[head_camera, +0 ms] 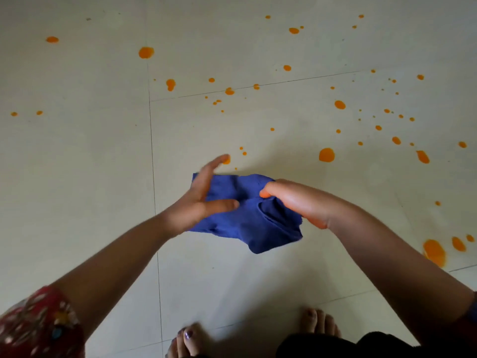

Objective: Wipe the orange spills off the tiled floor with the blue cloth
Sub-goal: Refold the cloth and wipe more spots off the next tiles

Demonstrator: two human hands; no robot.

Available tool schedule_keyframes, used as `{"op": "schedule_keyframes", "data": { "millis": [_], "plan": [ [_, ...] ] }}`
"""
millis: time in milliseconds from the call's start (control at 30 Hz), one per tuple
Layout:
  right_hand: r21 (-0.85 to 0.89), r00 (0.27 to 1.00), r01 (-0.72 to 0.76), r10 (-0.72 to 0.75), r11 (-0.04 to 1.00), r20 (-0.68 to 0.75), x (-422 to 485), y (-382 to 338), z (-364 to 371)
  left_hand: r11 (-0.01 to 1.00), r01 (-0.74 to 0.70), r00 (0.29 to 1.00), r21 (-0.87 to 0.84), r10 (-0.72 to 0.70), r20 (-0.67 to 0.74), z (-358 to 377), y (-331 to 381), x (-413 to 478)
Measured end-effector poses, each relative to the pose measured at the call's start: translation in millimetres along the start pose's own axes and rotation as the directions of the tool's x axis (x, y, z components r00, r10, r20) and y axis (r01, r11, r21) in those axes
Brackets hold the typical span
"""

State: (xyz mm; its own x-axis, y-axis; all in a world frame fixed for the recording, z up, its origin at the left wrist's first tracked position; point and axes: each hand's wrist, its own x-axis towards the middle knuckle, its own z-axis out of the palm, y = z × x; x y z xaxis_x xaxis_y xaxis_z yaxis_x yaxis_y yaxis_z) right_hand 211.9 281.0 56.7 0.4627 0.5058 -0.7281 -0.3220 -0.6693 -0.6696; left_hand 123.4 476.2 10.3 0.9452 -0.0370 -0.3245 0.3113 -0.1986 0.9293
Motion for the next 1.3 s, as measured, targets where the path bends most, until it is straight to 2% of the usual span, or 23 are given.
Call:
{"op": "schedule_keyframes", "data": {
  "millis": [33,67,133,167,233,300,367,400,433,467,533,600,667,767,833,900,967,1033,1067,1133,1200,1267,1300],
  "plan": [
    [0.051,1.0,-0.006,0.005,0.999,0.019,-1,-5,-2,0.999,0.019,0.992,0.039,-0.024,0.126,-1,4,3],
    [0.163,0.999,-0.001,-0.005,0.987,0.038,-3,-10,-4,0.991,0.04,0.98,0.127,-0.064,0.189,-1,7,5],
    [0.489,0.997,0.068,-0.078,0.869,0.0,0,-9,-15,0.96,0.064,0.975,0.272,-0.118,0.188,0,12,7],
    [0.651,0.993,0.117,-0.096,0.75,-0.068,6,-1,-19,0.966,0.072,0.98,0.249,-0.115,0.164,0,16,9],
    [0.829,0.986,0.157,-0.034,0.537,-0.165,14,19,-18,0.988,0.14,0.987,0.069,-0.145,0.077,2,20,9],
    [0.929,0.995,0.092,-0.008,0.358,-0.095,20,44,6,0.976,0.195,0.98,-0.1,-0.197,-0.01,4,20,6],
    [0.968,0.994,-0.046,-0.083,0.247,0.069,21,60,31,0.955,0.24,0.962,-0.174,-0.259,-0.092,6,18,3],
    [0.967,0.985,-0.12,-0.094,0.226,0.144,15,60,40,0.946,0.259,0.948,-0.194,-0.288,-0.136,5,17,2],
    [0.965,0.983,-0.121,-0.104,0.232,0.149,15,60,41,0.936,0.277,0.934,-0.216,-0.316,-0.169,3,18,2],
    [0.947,0.99,-0.042,-0.117,0.318,0.083,13,58,41,0.926,0.294,0.921,-0.237,-0.341,-0.189,1,18,1],
    [0.79,0.985,0.17,-0.094,0.588,-0.142,10,50,37,0.91,0.32,0.901,-0.264,-0.379,-0.214,-5,23,-2],
    [0.58,0.918,0.342,-0.131,0.739,-0.375,9,43,34,0.903,0.325,0.885,-0.28,-0.395,-0.246,-8,27,-4],
    [0.417,0.831,0.442,-0.187,0.794,-0.524,6,36,36,0.899,0.319,0.856,-0.299,-0.409,-0.315,-6,27,-4],
    [0.313,0.727,0.539,-0.244,0.782,-0.642,-2,31,35,0.922,0.253,0.797,-0.293,-0.37,-0.477,0,30,-4],
    [0.189,0.687,0.589,-0.363,0.786,-0.629,-8,34,28,0.967,0.104,0.852,-0.233,-0.207,-0.481,4,36,-9],
    [0.054,0.691,0.571,-0.445,0.819,-0.569,-17,41,21,0.994,-0.01,0.929,-0.107,-0.031,-0.368,9,45,-14],
    [-0.225,0.658,0.464,-0.503,0.857,-0.56,-24,53,15,0.979,-0.043,0.968,0.197,0.089,-0.234,18,50,-16],
    [-0.568,0.606,0.258,-0.589,0.782,-0.534,-31,65,10,0.86,-0.106,0.969,0.5,0.202,-0.142,29,48,-13],
    [-0.644,0.613,0.169,-0.591,0.746,-0.523,-38,72,6,0.81,-0.137,0.97,0.57,0.227,-0.09,37,49,-11],
    [-0.661,0.686,0.078,-0.522,0.746,-0.507,-54,86,-7,0.745,-0.165,0.976,0.647,0.219,-0.004,52,51,-5],
    [-0.629,0.756,0.085,-0.461,0.773,-0.464,-63,98,-22,0.699,-0.162,0.983,0.696,0.179,0.048,64,52,4],
    [-0.557,0.771,0.086,-0.409,0.826,-0.487,-73,106,-34,0.707,-0.17,0.985,0.687,0.139,0.1,81,58,16],
    [-0.525,0.753,0.071,-0.391,0.848,-0.529,-79,109,-41,0.713,-0.189,0.982,0.675,0.146,0.121,91,63,21]
  ]
}}
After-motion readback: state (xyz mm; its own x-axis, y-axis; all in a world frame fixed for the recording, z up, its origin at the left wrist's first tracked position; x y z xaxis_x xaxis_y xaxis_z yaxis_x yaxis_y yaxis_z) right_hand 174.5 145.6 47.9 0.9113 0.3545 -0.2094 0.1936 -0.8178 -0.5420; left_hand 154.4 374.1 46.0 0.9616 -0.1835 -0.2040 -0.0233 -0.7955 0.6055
